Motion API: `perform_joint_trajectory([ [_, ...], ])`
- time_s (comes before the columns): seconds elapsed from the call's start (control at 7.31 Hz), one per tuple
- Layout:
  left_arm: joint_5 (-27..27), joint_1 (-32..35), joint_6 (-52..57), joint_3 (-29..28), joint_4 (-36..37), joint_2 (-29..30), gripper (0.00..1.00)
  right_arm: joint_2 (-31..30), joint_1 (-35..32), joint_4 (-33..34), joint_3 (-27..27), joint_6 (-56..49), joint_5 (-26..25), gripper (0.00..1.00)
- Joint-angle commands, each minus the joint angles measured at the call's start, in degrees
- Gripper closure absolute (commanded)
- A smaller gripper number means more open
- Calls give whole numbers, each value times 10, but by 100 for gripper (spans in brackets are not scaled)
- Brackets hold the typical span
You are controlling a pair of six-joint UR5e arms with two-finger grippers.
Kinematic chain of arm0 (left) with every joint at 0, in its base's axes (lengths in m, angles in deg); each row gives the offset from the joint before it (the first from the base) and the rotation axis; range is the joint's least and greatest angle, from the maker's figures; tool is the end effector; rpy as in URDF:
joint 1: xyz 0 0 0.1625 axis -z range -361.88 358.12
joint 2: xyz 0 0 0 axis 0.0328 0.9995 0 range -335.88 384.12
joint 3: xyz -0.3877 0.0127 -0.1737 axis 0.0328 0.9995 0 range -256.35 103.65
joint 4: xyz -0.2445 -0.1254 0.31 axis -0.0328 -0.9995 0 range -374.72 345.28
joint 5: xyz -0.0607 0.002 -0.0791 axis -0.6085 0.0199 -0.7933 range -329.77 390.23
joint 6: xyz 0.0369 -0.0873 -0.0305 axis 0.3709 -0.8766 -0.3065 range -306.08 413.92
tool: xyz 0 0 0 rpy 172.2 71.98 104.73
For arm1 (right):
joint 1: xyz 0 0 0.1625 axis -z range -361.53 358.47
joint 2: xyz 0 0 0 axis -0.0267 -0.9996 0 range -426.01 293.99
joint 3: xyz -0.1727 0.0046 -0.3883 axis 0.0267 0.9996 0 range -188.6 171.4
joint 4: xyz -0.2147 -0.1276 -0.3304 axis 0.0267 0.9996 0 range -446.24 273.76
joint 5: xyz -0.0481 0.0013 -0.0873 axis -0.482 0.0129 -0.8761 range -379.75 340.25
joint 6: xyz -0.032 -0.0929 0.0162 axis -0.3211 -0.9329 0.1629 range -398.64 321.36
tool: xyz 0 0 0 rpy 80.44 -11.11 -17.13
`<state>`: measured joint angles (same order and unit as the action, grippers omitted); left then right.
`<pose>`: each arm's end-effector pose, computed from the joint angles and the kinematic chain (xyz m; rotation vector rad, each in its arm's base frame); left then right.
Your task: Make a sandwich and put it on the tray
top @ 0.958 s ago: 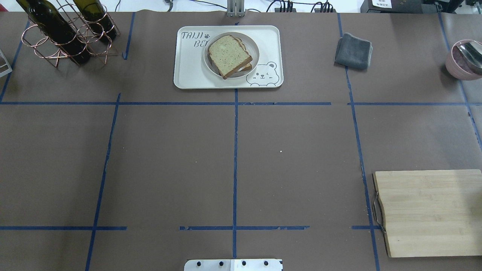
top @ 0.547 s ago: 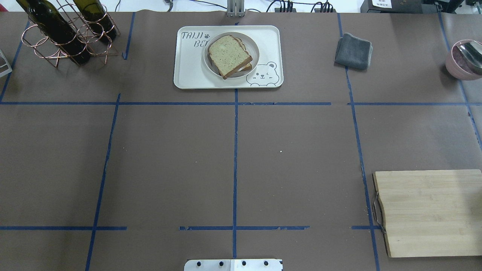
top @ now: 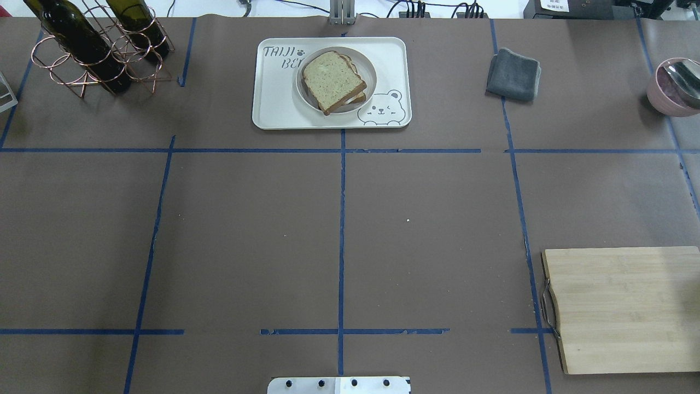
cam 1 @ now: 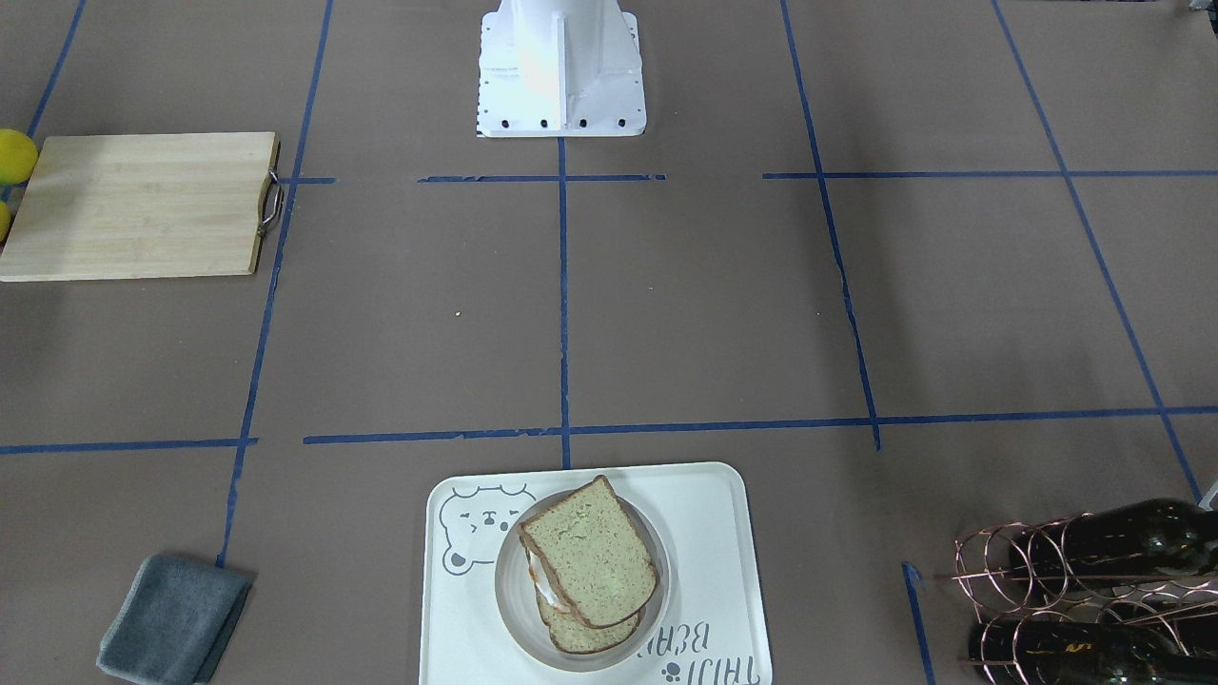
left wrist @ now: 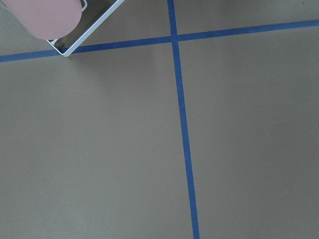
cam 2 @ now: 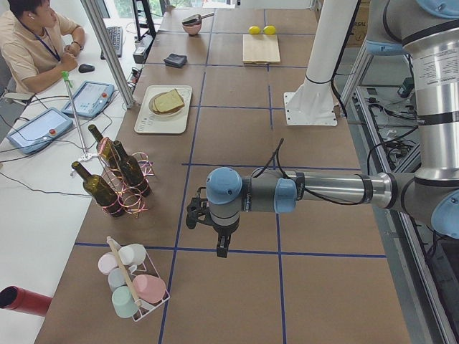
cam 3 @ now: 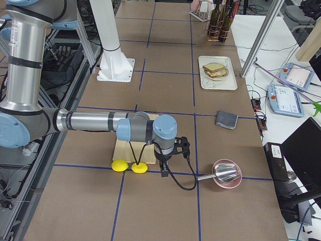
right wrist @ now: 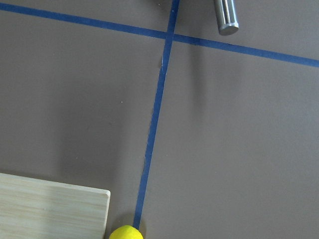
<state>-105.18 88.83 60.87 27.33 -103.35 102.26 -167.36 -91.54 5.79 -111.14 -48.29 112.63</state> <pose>-0.0675 -0.4041 0.6352 0.0604 0.7907 0.1061 0.0662 -0.4071 0.6461 0.0484 -0.7389 -0.1550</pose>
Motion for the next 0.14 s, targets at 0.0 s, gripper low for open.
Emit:
perform_joint_trajectory([
  [0.0,0,-1,0,0,-1,0,0,-1,-1,0,0,1,1,0],
])
